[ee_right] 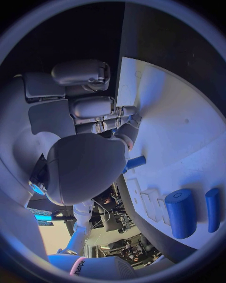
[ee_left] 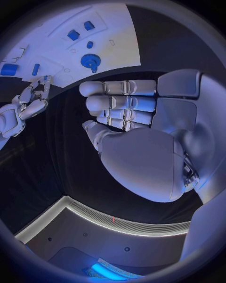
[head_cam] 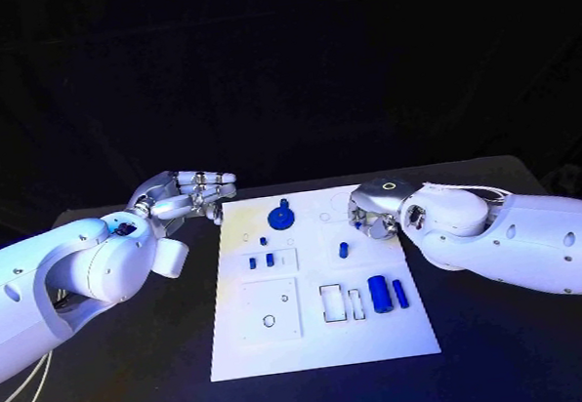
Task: Assemble the parts on the task board
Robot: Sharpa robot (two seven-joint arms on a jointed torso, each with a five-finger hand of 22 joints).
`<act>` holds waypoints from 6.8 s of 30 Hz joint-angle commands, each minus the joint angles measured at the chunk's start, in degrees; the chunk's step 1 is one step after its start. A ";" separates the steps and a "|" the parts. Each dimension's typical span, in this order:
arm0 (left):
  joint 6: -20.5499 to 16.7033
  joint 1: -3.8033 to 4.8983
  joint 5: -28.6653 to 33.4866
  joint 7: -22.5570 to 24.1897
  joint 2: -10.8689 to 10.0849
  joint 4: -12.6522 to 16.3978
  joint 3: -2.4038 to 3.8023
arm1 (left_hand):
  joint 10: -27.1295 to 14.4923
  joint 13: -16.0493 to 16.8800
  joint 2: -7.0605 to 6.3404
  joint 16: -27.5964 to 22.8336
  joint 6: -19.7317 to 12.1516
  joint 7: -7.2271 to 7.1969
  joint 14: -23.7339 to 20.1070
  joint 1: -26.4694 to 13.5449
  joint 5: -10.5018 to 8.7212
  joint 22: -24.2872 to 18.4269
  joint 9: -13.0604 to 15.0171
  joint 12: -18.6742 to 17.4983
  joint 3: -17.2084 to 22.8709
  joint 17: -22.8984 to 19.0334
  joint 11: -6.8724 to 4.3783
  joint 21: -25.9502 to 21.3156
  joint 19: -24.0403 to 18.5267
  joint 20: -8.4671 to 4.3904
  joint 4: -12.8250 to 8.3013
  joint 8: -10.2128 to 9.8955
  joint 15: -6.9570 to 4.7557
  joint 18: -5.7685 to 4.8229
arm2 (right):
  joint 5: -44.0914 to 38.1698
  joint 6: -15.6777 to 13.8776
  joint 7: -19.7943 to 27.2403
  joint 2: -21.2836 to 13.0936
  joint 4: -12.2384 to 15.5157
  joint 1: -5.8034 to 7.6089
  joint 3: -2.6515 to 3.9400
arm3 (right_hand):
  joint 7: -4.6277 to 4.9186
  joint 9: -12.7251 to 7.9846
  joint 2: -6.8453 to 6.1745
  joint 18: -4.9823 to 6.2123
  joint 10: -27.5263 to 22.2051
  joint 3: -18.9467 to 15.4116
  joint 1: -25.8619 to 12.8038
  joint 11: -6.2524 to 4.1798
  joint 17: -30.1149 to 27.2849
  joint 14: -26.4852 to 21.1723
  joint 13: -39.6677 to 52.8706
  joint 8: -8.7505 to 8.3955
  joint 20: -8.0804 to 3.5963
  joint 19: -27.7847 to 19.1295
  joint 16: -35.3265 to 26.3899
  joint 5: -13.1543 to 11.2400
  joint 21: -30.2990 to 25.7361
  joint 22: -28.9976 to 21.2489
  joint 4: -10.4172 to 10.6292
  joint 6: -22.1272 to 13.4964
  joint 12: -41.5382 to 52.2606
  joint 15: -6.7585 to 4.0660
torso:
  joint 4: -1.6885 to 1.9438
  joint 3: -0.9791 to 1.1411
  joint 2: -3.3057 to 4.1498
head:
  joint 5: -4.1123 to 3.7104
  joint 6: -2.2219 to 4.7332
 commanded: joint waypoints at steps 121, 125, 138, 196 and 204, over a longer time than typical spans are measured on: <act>2.82 0.00 1.12 -1.56 1.44 0.59 -0.57 | -2.58 0.49 0.73 -1.56 -1.41 0.70 -2.09 0.88 -0.07 -1.92 -0.21 1.75 -0.22 -0.94 0.67 -2.74 -1.11 0.51 -0.69 0.11 0.66 1.10 | 2.07 -0.18 -0.45 8.70 10.07 -6.90 -0.50 | 1.96 -0.20 -1.48 0.08 -3.74 -3.66 -4.62 0.60 -1.47 1.85 -0.61 -3.19 0.79 0.75 -0.48 0.87 -1.62 8.67 2.32 -5.42 -2.15 1.28 | -0.03 -0.11 -0.04 | 4.10 -2.22; 2.87 0.00 1.12 -1.61 1.43 0.60 -0.57 | -2.61 0.49 0.73 -1.57 -1.43 0.71 -2.10 0.87 -0.07 -1.93 -0.21 1.76 -0.22 -0.95 0.68 -2.76 -1.11 0.52 -0.68 0.11 0.66 1.09 | 2.30 -1.49 -0.61 8.47 10.18 -6.91 -0.51 | 2.27 -0.88 -2.27 0.59 -6.42 -4.37 -4.96 1.34 -2.70 1.44 -1.09 -3.24 1.49 -0.48 -1.48 0.74 -3.49 7.25 2.57 -7.88 -1.64 1.84 | 0.01 -0.05 -0.01 | 4.04 -2.12; 2.81 -0.01 1.12 -1.66 1.08 0.60 -0.57 | -2.73 0.50 0.81 -1.60 -1.50 0.75 -2.13 0.73 -0.07 -1.97 -0.22 1.82 -0.25 -0.97 0.72 -2.83 -1.11 0.55 -0.57 0.13 0.71 1.08 | 4.34 -3.81 -1.28 1.86 17.19 -4.84 0.05 | 1.91 -1.30 -3.29 0.75 -7.89 -6.56 -5.53 1.28 -3.35 1.30 -1.01 -2.94 1.80 -0.74 -1.91 0.69 -4.03 6.96 3.08 -8.55 -0.73 1.86 | -0.05 -0.07 -0.03 | 3.72 -1.72; 3.15 -0.04 1.12 -2.01 1.09 0.27 -0.67 | -2.94 0.53 0.86 -1.65 -1.60 0.76 -2.19 0.65 -0.07 -2.08 -0.23 2.00 -0.28 -1.03 0.74 -2.99 -1.11 0.60 -0.51 0.20 0.75 1.09 | 2.96 3.36 -0.05 -3.25 10.26 -0.93 0.22 | -0.03 -1.03 0.42 0.06 -4.64 -6.58 -0.63 -0.70 -1.88 2.01 -1.08 -1.16 0.29 1.15 -0.02 -1.88 -1.77 9.23 3.47 -3.00 4.57 0.24 | -0.04 -0.03 0.05 | 2.80 -1.20; 3.15 -0.04 1.12 -2.04 1.06 0.23 -0.67 | -2.97 0.53 0.87 -1.66 -1.62 0.76 -2.20 0.64 -0.07 -2.09 -0.23 2.02 -0.29 -1.03 0.75 -3.02 -1.11 0.60 -0.50 0.20 0.75 1.09 | 2.88 3.19 -0.21 -3.49 10.68 -0.93 0.22 | 0.24 -1.28 -0.85 0.13 -5.77 -6.54 -1.59 -0.25 -2.16 1.85 -1.36 -1.83 0.53 0.94 -0.20 -1.82 -2.09 9.08 3.77 -3.93 3.81 0.58 | 0.00 -0.07 0.03 | 2.72 -1.17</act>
